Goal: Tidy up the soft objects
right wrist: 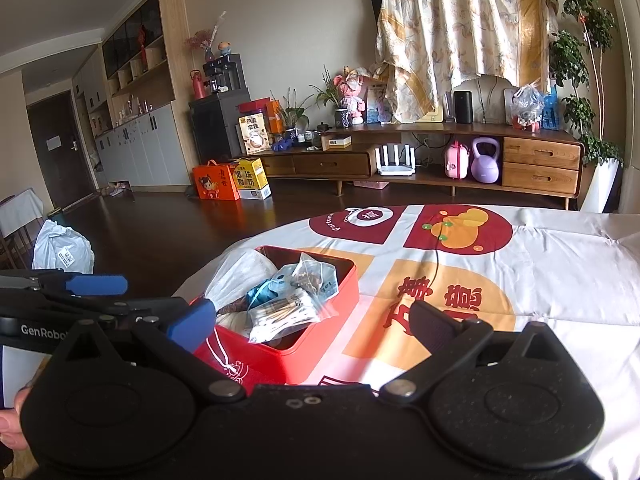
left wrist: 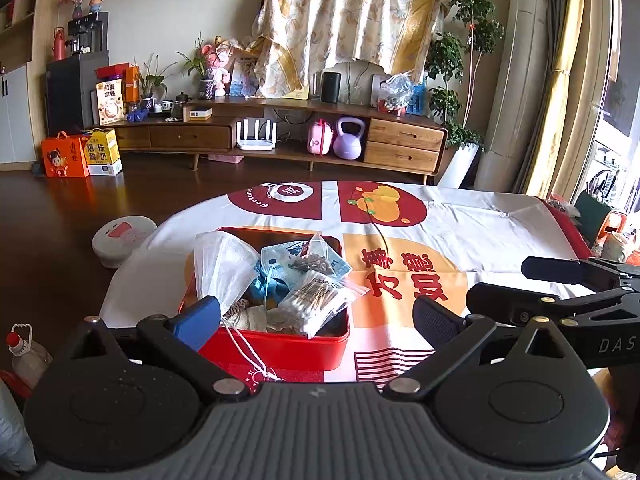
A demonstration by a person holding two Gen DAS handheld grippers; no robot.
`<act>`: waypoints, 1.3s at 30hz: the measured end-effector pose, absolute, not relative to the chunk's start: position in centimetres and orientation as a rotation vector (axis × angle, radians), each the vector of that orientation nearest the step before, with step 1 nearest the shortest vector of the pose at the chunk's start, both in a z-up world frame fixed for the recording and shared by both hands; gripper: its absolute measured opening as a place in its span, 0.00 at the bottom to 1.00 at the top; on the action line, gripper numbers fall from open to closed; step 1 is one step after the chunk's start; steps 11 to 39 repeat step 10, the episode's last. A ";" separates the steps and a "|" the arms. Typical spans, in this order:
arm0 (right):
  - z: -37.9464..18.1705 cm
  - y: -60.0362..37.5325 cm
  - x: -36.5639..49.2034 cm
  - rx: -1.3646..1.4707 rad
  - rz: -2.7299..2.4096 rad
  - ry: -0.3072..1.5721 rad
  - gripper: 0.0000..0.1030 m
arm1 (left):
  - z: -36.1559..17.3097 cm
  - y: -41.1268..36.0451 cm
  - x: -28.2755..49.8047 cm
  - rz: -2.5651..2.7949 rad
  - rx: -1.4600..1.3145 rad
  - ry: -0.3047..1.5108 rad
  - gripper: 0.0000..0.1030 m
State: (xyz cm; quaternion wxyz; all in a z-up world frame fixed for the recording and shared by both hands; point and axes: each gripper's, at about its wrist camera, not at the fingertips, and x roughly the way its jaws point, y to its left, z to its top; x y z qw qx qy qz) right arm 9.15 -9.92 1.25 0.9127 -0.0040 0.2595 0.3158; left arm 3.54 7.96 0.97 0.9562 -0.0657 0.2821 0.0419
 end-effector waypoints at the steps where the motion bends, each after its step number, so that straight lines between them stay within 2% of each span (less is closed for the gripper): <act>1: 1.3 -9.9 9.1 -0.008 0.651 0.534 1.00 | 1.0 8.0 3.5 0.085 -0.133 0.571 1.00; 39: 1.3 -9.9 9.1 -0.007 0.650 0.536 1.00 | 0.8 7.9 3.7 0.084 -0.141 0.577 1.00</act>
